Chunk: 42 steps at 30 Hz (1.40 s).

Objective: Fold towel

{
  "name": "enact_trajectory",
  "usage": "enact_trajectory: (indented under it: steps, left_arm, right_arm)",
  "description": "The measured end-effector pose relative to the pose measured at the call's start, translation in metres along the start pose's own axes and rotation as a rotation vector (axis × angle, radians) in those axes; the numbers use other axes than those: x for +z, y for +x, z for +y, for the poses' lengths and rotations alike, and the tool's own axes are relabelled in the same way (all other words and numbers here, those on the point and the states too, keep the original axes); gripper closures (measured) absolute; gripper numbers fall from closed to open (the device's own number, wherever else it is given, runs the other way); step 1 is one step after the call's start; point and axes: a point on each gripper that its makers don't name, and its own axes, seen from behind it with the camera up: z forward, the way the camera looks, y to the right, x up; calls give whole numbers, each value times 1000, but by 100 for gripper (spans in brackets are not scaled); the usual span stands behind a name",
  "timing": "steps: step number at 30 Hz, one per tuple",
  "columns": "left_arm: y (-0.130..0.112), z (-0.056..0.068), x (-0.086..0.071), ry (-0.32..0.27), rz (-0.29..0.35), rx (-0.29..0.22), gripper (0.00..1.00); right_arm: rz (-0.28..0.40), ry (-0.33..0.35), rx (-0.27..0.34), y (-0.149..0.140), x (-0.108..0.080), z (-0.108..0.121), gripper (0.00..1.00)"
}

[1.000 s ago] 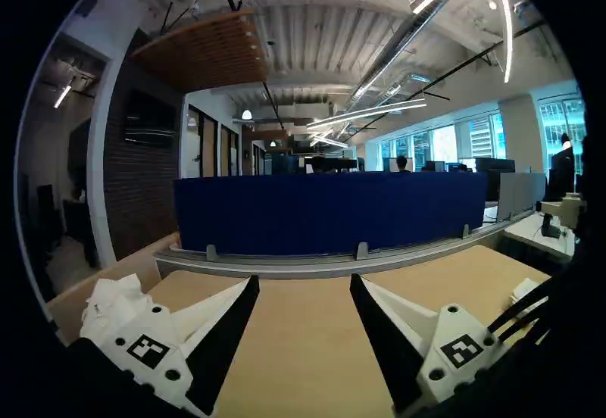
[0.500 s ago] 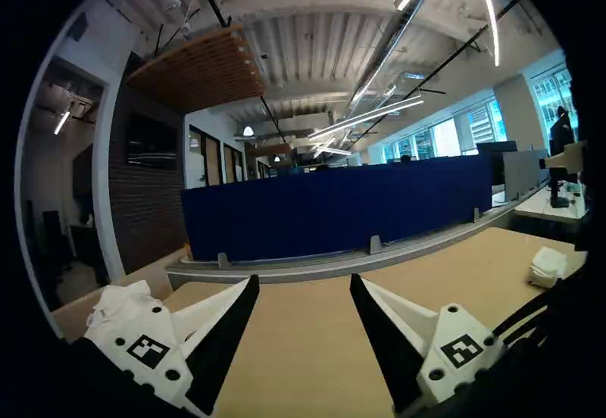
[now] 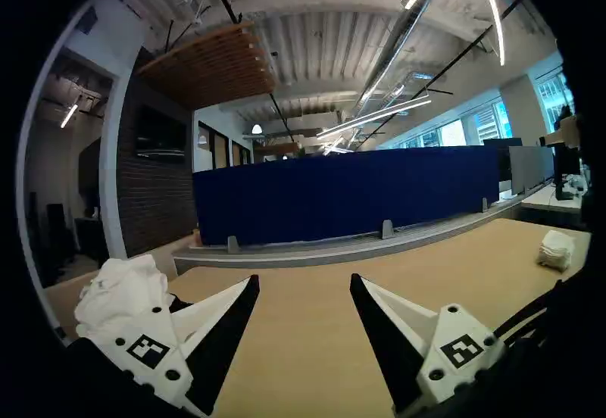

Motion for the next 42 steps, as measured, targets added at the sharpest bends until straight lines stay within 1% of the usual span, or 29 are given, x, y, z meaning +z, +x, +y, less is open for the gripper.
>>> enact_trajectory:
  steps: [5, 8, 11, 17, 20, 26, 32, 38, 42]
  left_arm:
    - [-21, -5, -2, 10, 0, -6, 11]
    - [-29, -8, -2, 13, 7, -13, 11]
    - [-40, -9, -3, 13, 10, -19, 11]
    - [-59, -9, -6, 11, -3, -10, 11]
    - [-64, -10, -7, 16, -2, -13, 11]
    - [-70, -15, -5, 25, -6, -42, 11]
    - [-70, -14, -5, 30, -6, -44, 11]
    - [-73, -15, -5, 31, -16, -49, 11]
    - [-74, -15, -4, 29, -17, -62, 11]
  right_arm:
    - [1, -4, -1, -2, 1, -1, 3]
    - [4, -10, -4, 0, 0, 0, 3]
    - [6, -17, -5, 0, 1, 2, 3]
    - [9, -35, -5, -10, 3, 9, 3]
    - [0, -41, -11, -16, 5, 11, 3]
    - [-9, -37, -30, -22, 10, 9, 3]
    - [-8, -36, -33, -23, 11, 9, 3]
    - [-7, -40, -35, -22, 11, 15, 3]
    - [-5, -43, -31, -22, 11, 18, 3]
